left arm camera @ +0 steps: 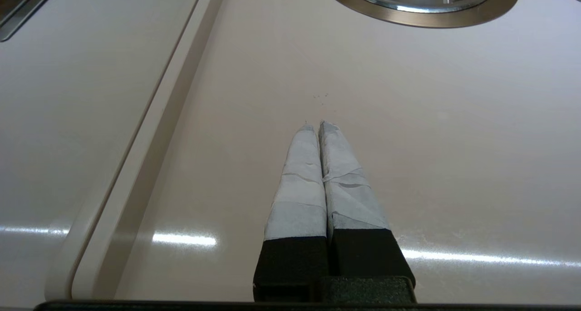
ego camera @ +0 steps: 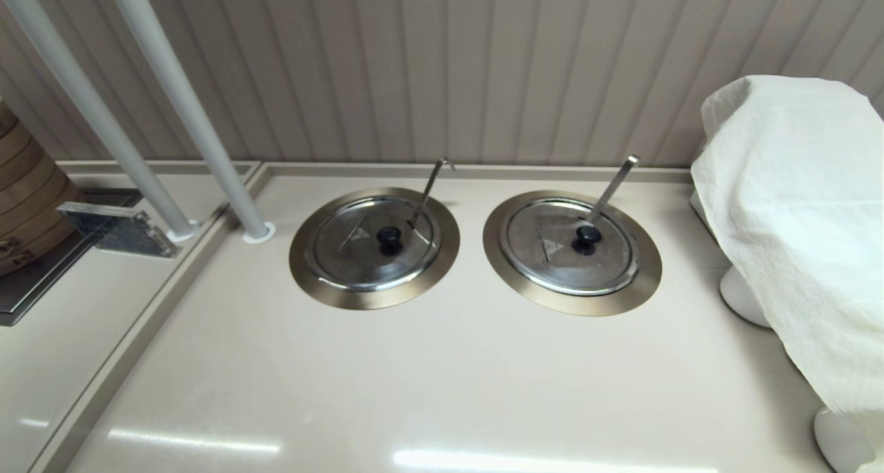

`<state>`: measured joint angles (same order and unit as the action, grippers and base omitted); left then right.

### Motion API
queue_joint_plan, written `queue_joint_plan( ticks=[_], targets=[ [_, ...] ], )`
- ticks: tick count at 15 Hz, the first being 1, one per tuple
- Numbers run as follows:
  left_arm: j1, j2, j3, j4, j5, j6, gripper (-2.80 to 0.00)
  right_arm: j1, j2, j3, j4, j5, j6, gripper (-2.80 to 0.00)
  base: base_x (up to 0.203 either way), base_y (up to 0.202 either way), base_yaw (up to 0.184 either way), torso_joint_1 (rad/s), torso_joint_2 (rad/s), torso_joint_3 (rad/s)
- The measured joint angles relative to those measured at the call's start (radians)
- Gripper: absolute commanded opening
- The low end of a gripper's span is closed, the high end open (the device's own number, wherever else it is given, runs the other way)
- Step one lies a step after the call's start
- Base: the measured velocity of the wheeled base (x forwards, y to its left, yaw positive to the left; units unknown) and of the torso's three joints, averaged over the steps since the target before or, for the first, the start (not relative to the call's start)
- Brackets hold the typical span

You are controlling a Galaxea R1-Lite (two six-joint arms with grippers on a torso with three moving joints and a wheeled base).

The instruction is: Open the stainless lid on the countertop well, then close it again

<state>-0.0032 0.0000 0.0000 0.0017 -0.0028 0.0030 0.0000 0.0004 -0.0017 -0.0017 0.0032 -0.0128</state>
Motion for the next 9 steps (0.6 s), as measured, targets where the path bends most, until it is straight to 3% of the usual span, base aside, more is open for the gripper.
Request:
queue_joint_plan(
  ticks=[9],
  targets=[
    [0.000, 0.000, 0.000, 0.000, 0.000, 0.000, -2.80, 0.000, 0.000, 0.000, 0.000, 0.000, 0.001, 0.00, 0.000, 0.000, 0.000, 0.000, 0.00, 0.000]
  ],
)
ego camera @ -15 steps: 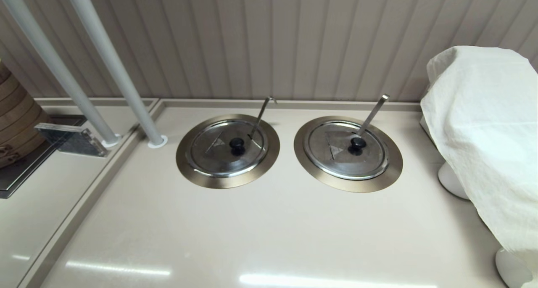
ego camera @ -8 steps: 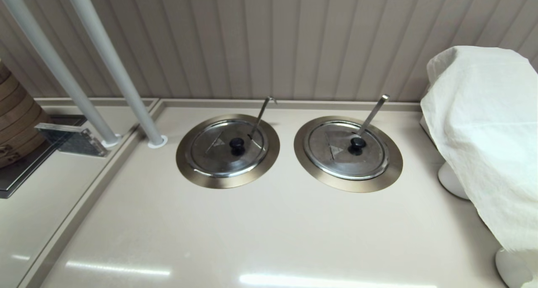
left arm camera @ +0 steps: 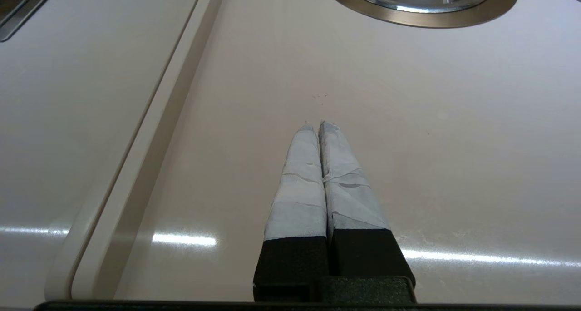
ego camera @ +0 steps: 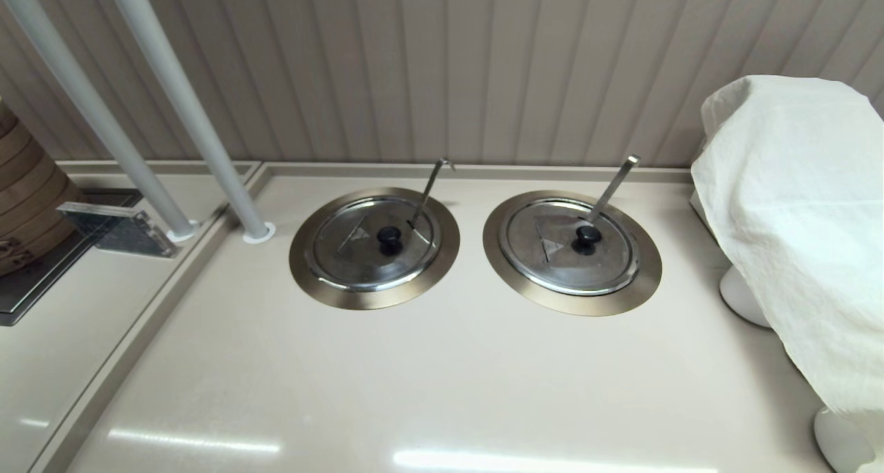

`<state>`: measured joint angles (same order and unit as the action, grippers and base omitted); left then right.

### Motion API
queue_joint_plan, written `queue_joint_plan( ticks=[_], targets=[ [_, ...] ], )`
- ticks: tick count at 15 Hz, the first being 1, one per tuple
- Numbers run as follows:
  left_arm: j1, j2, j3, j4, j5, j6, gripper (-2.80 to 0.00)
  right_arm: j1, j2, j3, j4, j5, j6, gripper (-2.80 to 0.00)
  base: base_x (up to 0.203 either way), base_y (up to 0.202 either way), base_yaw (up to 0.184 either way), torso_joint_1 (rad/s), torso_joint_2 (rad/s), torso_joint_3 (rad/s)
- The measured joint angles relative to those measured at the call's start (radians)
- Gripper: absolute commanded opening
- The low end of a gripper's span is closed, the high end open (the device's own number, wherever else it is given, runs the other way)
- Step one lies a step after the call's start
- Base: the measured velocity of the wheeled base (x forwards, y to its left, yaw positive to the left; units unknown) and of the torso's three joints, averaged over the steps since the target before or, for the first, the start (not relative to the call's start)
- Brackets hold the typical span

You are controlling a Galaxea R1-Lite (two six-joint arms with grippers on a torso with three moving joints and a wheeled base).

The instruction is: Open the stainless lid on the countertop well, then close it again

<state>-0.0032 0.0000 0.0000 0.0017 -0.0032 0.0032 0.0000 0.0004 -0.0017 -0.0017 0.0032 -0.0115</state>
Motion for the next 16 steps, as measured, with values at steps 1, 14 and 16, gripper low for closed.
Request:
queue_joint_plan(
  ticks=[1, 14, 16],
  targets=[
    [0.000, 0.000, 0.000, 0.000, 0.000, 0.000, -2.80, 0.000, 0.000, 0.000, 0.000, 0.000, 0.000, 0.00, 0.000, 0.000, 0.000, 0.000, 0.00, 0.000],
    [0.000, 0.000, 0.000, 0.000, 0.000, 0.000, -2.80, 0.000, 0.000, 0.000, 0.000, 0.004, -0.008, 0.00, 0.000, 0.000, 0.000, 0.000, 0.00, 0.000],
    [0.000, 0.000, 0.000, 0.000, 0.000, 0.000, -2.80, 0.000, 0.000, 0.000, 0.002, 0.004, -0.009, 0.00, 0.000, 0.000, 0.000, 0.000, 0.00, 0.000]
  ],
)
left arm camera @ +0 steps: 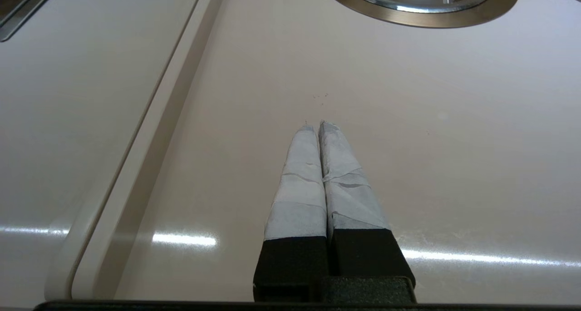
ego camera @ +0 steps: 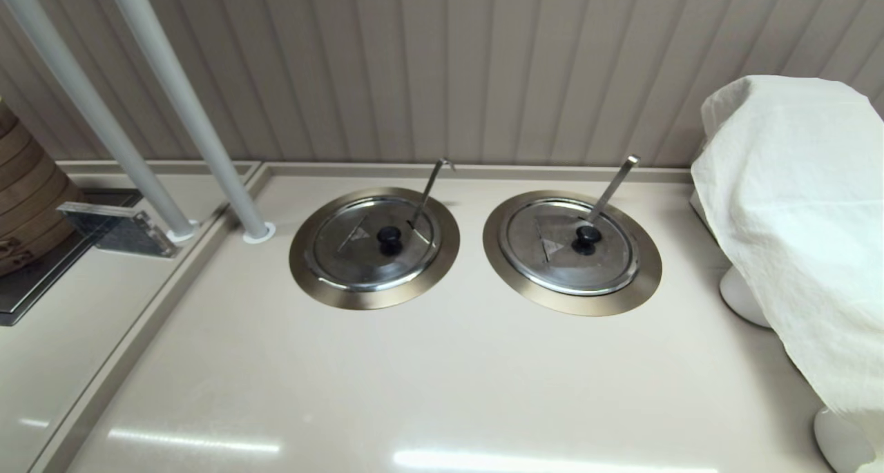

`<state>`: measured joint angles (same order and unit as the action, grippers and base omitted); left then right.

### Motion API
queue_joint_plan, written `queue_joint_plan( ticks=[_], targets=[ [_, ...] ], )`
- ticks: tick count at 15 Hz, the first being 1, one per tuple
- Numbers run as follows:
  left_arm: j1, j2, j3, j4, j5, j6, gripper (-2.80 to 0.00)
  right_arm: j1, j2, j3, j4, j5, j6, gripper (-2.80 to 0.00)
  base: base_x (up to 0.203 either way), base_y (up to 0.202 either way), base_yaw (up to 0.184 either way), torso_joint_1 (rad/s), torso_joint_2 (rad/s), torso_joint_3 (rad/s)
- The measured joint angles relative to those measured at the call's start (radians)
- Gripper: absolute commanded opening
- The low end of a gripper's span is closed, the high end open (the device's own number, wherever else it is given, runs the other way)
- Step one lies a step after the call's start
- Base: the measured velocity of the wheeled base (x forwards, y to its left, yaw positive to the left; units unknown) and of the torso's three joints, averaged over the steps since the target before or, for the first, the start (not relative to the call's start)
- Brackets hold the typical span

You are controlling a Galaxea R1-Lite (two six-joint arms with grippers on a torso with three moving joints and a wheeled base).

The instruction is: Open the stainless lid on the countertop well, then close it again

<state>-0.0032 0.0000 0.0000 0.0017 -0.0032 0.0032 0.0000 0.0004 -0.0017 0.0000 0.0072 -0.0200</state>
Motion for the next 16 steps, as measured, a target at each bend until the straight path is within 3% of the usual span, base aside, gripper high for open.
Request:
queue_joint_plan(
  ticks=[16],
  targets=[
    [0.000, 0.000, 0.000, 0.000, 0.000, 0.000, -2.80, 0.000, 0.000, -0.005, 0.024, 0.000, -0.003, 0.00, 0.000, 0.000, 0.000, 0.000, 0.00, 0.000]
  ],
)
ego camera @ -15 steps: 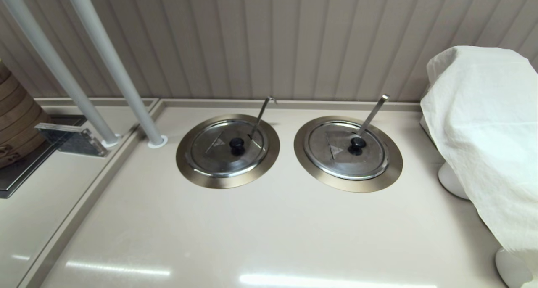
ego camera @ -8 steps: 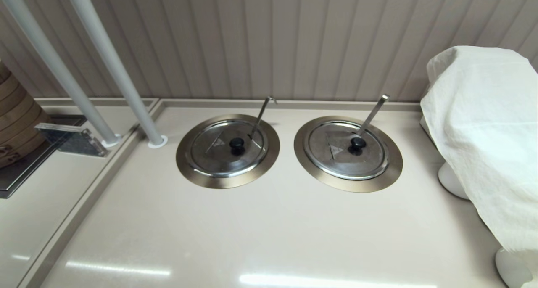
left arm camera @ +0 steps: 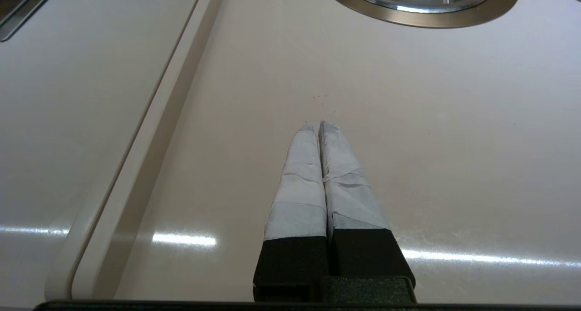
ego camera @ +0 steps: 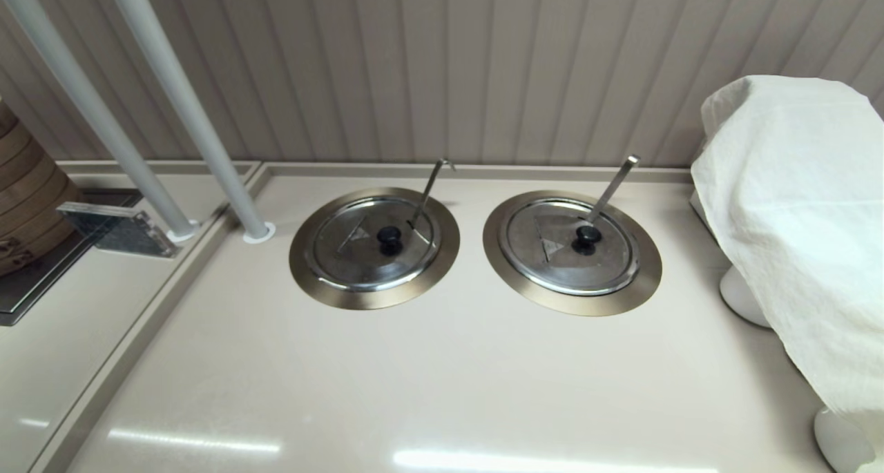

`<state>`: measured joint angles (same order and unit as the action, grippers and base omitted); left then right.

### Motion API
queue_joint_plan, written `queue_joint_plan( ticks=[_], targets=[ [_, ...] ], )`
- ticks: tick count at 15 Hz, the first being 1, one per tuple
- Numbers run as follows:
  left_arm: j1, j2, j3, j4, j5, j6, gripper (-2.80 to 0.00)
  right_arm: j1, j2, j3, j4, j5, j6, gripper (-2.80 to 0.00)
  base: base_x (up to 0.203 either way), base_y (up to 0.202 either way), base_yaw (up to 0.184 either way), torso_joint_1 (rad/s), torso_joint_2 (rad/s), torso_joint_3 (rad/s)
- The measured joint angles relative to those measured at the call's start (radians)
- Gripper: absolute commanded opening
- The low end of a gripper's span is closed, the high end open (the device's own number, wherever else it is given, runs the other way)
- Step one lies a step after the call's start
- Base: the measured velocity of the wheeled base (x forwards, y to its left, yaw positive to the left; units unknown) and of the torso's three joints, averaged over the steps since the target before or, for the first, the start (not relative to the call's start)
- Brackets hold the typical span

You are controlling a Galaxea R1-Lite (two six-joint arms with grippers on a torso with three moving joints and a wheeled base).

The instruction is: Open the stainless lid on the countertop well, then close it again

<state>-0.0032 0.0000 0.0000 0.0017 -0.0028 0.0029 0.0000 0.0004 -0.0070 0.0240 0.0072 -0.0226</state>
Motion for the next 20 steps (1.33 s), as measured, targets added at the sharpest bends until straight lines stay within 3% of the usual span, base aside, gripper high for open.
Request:
queue_joint_plan(
  ticks=[20],
  targets=[
    [0.000, 0.000, 0.000, 0.000, 0.000, 0.000, -2.80, 0.000, 0.000, 0.003, -0.018, 0.004, -0.007, 0.00, 0.000, 0.000, 0.000, 0.000, 0.00, 0.000]
  ],
)
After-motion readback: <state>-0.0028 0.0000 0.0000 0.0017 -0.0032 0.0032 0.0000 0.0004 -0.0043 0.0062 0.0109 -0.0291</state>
